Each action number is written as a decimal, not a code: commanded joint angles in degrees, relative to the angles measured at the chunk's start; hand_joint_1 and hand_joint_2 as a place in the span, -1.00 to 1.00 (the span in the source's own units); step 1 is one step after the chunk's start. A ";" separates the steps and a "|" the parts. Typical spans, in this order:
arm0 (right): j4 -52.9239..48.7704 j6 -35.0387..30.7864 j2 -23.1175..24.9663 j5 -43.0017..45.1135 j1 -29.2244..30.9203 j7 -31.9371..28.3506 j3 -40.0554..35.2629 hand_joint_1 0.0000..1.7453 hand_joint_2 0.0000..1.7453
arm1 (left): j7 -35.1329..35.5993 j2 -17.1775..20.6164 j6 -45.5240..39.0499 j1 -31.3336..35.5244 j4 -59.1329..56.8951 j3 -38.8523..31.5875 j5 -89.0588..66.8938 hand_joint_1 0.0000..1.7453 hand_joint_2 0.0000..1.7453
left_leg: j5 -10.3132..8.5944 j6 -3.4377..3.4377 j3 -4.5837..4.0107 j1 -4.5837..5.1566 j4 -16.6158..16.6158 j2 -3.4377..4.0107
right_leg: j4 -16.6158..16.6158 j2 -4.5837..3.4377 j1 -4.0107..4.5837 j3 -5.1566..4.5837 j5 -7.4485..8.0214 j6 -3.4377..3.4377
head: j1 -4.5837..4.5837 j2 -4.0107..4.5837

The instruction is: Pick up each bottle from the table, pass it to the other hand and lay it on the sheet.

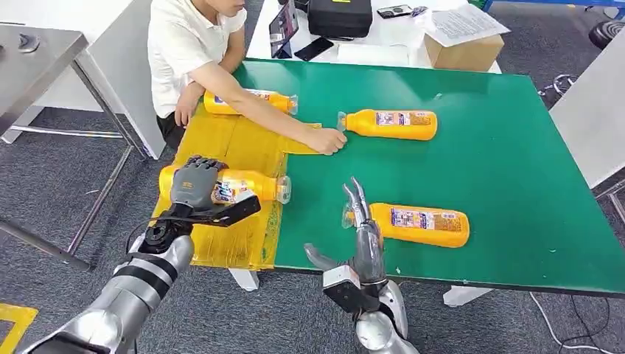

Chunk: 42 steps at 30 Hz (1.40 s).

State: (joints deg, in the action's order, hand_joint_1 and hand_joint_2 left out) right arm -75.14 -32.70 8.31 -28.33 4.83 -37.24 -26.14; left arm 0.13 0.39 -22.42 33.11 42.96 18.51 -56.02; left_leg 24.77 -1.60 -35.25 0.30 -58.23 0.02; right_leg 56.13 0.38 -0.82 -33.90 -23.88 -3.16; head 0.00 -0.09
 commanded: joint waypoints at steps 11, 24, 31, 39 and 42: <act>-1.29 2.01 -1.93 9.53 3.09 -2.76 -3.55 -1.00 1.00 | -7.79 1.19 32.58 15.36 -23.74 -5.43 10.45 -1.00 1.00 | 0.02 0.13 0.17 -0.04 0.01 0.13 | 0.08 -0.14 0.03 0.12 -0.01 0.08 | 0.02 0.00; -1.14 2.16 -3.24 14.01 4.33 -2.76 -6.07 -1.00 1.00 | -15.82 3.06 42.62 13.15 -21.58 -5.70 16.46 -1.00 1.00 | 0.02 0.15 0.29 -0.03 0.04 0.21 | 0.08 -0.23 0.03 0.19 0.01 0.11 | 0.02 0.00; -0.45 2.09 -3.67 14.36 3.63 -2.76 -5.62 -1.00 1.00 | -19.08 3.22 36.82 8.23 -16.40 -5.04 17.52 -1.00 1.00 | 0.02 0.16 0.56 -0.03 0.17 0.20 | 0.01 -0.26 0.02 0.45 0.00 0.13 | 0.04 0.00; -2.94 2.01 -4.25 12.52 0.70 -2.76 -4.08 -1.00 1.00 | -19.73 -0.85 23.41 -2.47 1.69 -6.00 22.32 -1.00 1.00 | 0.02 0.14 0.37 -0.01 0.05 -0.11 | 0.06 0.07 0.00 0.32 -0.10 0.10 | 0.00 0.00; -4.38 1.83 -3.86 11.01 -0.85 -2.76 -2.20 -1.00 1.00 | -25.62 -3.78 15.10 -8.94 12.83 -7.49 27.78 -1.00 1.00 | 0.03 0.14 0.27 -0.01 0.04 0.00 | 0.09 -0.03 0.01 0.21 -0.08 0.10 | 0.02 0.00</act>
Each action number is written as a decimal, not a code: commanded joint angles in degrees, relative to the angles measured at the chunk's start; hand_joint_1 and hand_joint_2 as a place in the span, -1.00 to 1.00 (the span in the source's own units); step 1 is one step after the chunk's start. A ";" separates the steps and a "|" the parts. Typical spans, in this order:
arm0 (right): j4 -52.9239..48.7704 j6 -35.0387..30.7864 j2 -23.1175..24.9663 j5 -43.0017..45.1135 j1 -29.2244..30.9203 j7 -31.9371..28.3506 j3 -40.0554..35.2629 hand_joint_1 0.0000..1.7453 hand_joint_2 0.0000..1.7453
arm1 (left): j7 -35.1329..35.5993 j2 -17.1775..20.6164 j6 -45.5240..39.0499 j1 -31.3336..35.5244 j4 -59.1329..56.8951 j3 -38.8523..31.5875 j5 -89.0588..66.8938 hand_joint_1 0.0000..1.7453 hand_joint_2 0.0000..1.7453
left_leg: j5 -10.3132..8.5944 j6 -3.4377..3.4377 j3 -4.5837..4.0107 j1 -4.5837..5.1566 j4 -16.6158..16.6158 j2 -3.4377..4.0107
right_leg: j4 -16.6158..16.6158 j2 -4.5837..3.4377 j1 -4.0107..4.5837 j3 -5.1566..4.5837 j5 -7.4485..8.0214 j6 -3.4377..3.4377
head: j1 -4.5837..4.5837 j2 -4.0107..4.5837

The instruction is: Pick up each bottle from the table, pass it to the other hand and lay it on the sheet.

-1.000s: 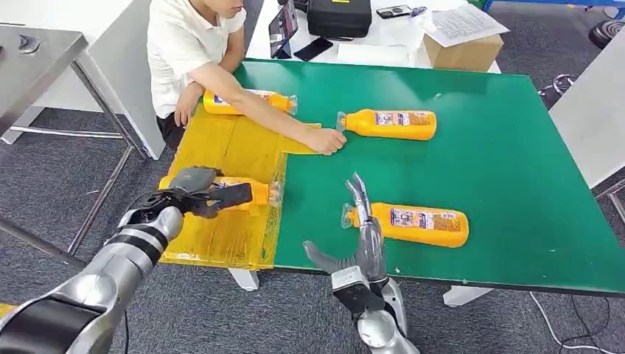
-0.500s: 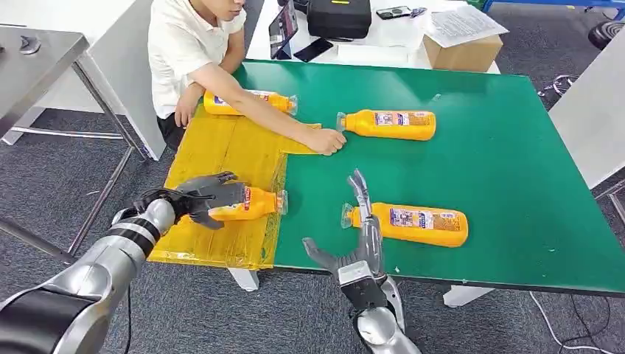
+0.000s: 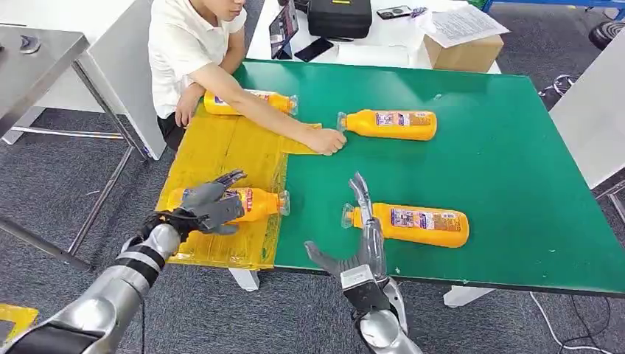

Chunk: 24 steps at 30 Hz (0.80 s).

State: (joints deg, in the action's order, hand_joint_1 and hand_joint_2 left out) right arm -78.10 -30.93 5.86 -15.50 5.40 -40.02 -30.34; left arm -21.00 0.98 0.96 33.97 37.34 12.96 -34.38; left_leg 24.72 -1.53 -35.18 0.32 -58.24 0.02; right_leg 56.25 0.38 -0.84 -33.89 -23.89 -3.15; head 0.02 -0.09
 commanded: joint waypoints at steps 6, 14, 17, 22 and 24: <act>-3.66 -1.59 -1.28 -4.32 -6.13 0.02 7.05 -1.00 1.00 | -9.51 -11.61 -33.44 -20.48 32.33 6.60 6.27 -1.00 1.00 | 0.12 0.06 0.23 -0.01 0.06 -0.34 | -0.13 0.31 0.01 0.30 -0.19 0.04 | -0.02 0.00; -4.12 3.28 -1.45 -5.17 -6.31 0.26 10.56 -1.00 1.00 | -12.45 -10.25 -40.96 -27.28 39.65 12.18 12.99 -1.00 1.00 | 0.15 0.01 -0.03 0.06 0.03 -0.07 | -0.15 -0.02 -0.04 0.00 -0.07 0.05 | 0.02 0.00; -2.25 10.49 3.00 2.08 -4.67 1.37 10.11 -1.00 1.00 | -14.60 -7.36 -38.46 -34.09 48.53 9.97 20.20 -1.00 1.00 | 0.23 0.04 0.06 0.03 0.04 0.31 | -0.13 -0.40 -0.01 -0.02 -0.04 0.10 | 0.00 0.00; -1.27 14.53 6.25 10.40 -4.38 6.28 11.21 -1.00 -1.00 | -14.62 -8.20 -32.39 -37.64 51.34 5.10 27.45 -1.00 1.00 | 0.23 0.10 0.16 -0.08 0.05 0.27 | -0.11 -0.27 0.10 0.05 -0.10 0.15 | 0.02 0.00; -1.69 17.39 6.35 14.92 -4.49 9.44 11.79 -1.00 -1.00 | -14.39 -9.34 -31.47 -37.77 50.62 4.02 29.33 -1.00 1.00 | 0.22 0.10 0.18 -0.11 0.05 0.17 | -0.09 -0.20 0.11 0.11 -0.17 0.19 | 0.02 0.00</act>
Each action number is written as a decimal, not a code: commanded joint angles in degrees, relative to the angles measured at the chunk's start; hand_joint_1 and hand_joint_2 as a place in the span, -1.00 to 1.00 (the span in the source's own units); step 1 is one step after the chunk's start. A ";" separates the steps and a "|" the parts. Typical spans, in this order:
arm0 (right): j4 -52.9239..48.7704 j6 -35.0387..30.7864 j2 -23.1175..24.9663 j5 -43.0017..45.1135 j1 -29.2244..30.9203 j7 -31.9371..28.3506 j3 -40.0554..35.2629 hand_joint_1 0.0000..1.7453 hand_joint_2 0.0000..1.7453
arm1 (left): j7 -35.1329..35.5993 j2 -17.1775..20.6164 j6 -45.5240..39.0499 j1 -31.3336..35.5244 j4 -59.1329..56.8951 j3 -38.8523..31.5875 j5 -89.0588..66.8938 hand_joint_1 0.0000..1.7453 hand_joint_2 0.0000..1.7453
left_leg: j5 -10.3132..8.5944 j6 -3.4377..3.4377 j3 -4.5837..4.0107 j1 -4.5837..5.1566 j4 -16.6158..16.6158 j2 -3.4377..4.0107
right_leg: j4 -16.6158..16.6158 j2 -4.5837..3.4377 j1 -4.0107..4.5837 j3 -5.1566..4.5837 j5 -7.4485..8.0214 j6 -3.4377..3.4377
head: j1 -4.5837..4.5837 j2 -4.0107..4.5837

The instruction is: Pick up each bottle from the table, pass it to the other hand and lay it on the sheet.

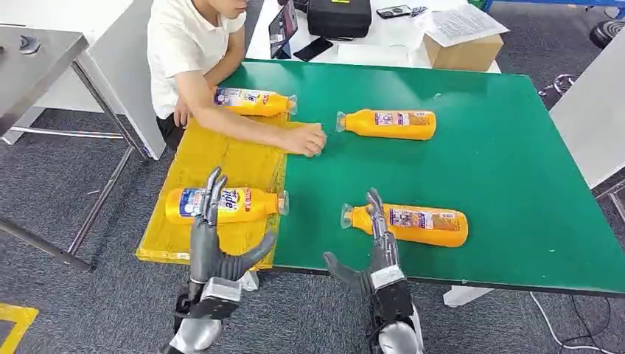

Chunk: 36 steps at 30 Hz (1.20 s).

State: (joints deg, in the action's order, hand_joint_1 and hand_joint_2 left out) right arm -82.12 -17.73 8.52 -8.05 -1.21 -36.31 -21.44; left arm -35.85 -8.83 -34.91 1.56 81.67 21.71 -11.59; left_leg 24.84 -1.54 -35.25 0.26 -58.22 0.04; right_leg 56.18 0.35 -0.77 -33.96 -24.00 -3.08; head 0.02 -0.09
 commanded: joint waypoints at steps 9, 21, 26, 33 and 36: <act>2.33 4.20 3.68 7.48 2.12 5.73 2.90 -1.00 -1.00 | 0.46 0.47 4.41 -5.35 6.28 -4.73 6.54 -1.00 1.00 | 0.08 0.10 0.27 -0.02 0.06 0.07 | -0.04 -0.09 0.02 0.27 -0.07 0.14 | 0.00 0.00; 1.75 5.60 3.18 9.43 2.00 8.17 2.69 -1.00 -1.00 | -0.07 0.41 3.59 -5.17 5.61 -4.36 4.95 -1.00 1.00 | 0.09 0.10 0.28 -0.03 0.05 0.07 | -0.05 -0.09 0.03 0.28 -0.07 0.14 | 0.00 0.00; -0.28 -6.79 4.21 -1.41 2.93 7.73 2.43 -1.00 -1.00 | 0.08 -0.43 4.18 -4.97 6.79 -5.13 5.24 -1.00 1.00 | 0.03 0.06 0.12 0.03 0.02 0.00 | 0.01 -0.02 -0.03 0.11 -0.05 0.09 | 0.00 0.00; 0.97 -21.22 3.01 -19.28 5.45 8.37 1.41 -1.00 1.00 | 0.83 -0.93 6.41 -3.86 7.00 -5.59 5.45 -1.00 1.00 | 0.02 0.06 0.07 0.01 0.02 0.05 | 0.00 -0.06 -0.01 0.08 -0.01 0.09 | 0.02 0.00; -2.61 -22.27 2.42 -40.56 -1.72 4.48 20.57 -1.00 1.00 | 5.30 -5.04 12.55 5.23 -6.01 1.06 10.03 -1.00 1.00 | -0.02 0.07 0.16 0.01 0.06 -0.26 | -0.04 0.25 0.00 0.23 -0.07 0.11 | 0.02 0.00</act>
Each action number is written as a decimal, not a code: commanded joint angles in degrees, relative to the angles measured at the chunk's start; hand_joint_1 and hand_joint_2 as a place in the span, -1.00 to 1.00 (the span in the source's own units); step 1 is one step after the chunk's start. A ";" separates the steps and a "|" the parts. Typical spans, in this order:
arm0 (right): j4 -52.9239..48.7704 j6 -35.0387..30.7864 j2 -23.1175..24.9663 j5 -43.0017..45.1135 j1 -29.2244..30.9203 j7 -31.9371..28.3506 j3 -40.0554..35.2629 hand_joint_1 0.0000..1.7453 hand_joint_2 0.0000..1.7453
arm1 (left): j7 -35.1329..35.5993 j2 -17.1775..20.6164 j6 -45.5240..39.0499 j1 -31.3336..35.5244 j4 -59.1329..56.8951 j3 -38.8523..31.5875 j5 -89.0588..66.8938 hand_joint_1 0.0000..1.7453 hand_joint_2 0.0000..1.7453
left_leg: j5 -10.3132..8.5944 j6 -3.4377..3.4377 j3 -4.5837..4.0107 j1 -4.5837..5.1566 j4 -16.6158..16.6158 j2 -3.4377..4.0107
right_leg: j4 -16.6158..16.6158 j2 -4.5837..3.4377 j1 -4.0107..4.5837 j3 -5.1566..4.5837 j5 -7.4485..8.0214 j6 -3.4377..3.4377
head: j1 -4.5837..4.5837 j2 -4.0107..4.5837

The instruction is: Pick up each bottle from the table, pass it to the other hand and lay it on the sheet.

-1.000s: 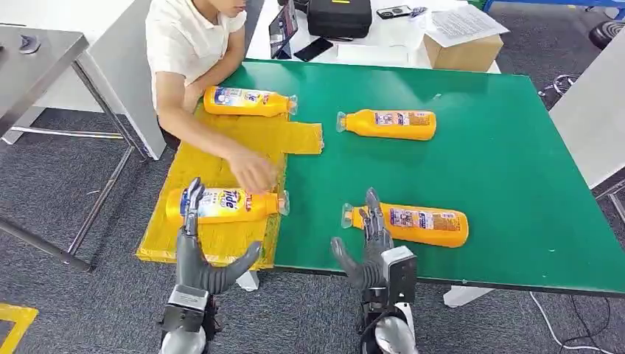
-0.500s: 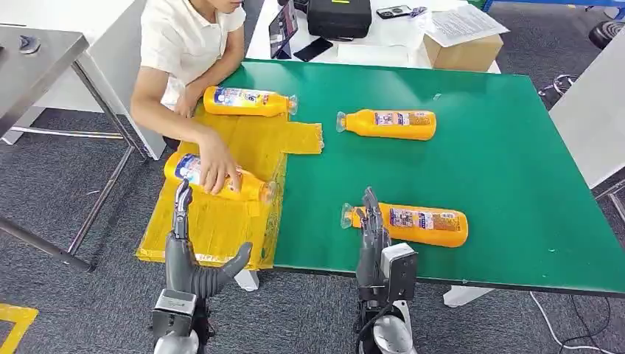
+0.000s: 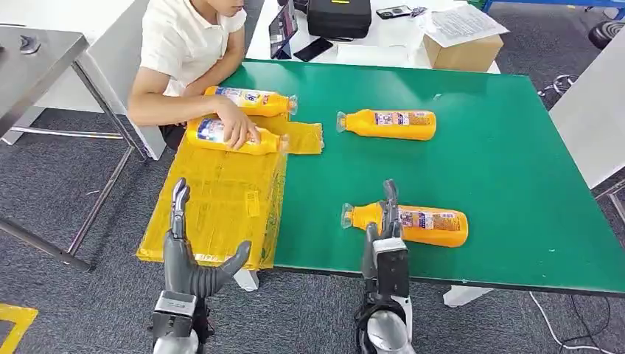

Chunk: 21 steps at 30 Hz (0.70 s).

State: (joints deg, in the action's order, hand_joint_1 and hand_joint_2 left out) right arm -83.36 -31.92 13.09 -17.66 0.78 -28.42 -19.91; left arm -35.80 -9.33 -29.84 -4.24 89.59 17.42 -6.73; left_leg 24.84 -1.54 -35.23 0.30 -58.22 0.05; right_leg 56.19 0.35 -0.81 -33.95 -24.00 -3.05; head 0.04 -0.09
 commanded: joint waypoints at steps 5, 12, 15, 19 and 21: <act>4.07 -8.08 -4.66 -40.02 -2.26 -8.31 34.44 -1.00 1.00 | 3.90 -6.67 3.15 18.74 -25.97 13.23 10.13 -1.00 1.00 | -0.17 -0.02 0.25 -0.04 0.10 -1.27 | -0.31 1.23 0.04 0.03 -0.13 -0.01 | -0.02 0.00; 17.14 -8.08 -11.26 -53.52 7.41 -1.67 36.61 -1.00 1.00 | 3.68 -5.53 4.07 18.64 -24.21 16.61 12.53 -1.00 1.00 | -0.03 -0.08 0.19 0.21 0.06 -0.33 | -0.22 0.43 -0.19 0.37 0.14 -0.12 | 0.00 0.00; 21.30 -8.08 -13.66 -56.03 9.44 1.40 34.37 -1.00 1.00 | 3.89 -5.63 4.22 18.56 -23.84 17.12 12.80 -1.00 1.00 | -0.02 -0.04 0.25 0.23 0.05 -0.27 | -0.23 0.38 -0.21 0.39 0.14 -0.07 | 0.02 0.00; 27.35 -8.08 -17.35 -55.25 12.11 6.01 28.36 -1.00 1.00 | 3.83 -5.91 4.27 18.37 -23.45 17.70 13.21 -1.00 1.00 | 0.01 -0.03 0.28 0.21 0.05 -0.19 | -0.23 0.31 -0.18 0.40 0.13 -0.06 | 0.02 0.00; 36.51 -8.08 -19.42 -55.94 17.68 9.34 23.52 -1.00 1.00 | 4.55 -5.74 4.85 18.95 -23.54 18.35 14.41 -1.00 1.00 | -0.01 -0.09 0.13 0.23 0.00 -0.10 | -0.17 0.25 -0.20 0.22 0.17 -0.12 | 0.02 0.00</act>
State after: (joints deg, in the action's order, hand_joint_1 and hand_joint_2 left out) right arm -70.81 -39.71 1.77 -73.24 6.33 -25.68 12.52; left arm -32.15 -15.48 -25.73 11.46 70.55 32.33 5.64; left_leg 24.79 -1.70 -35.28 0.58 -58.27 -0.22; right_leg 56.12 0.79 -1.05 -33.88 -23.86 -3.25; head 0.07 -0.09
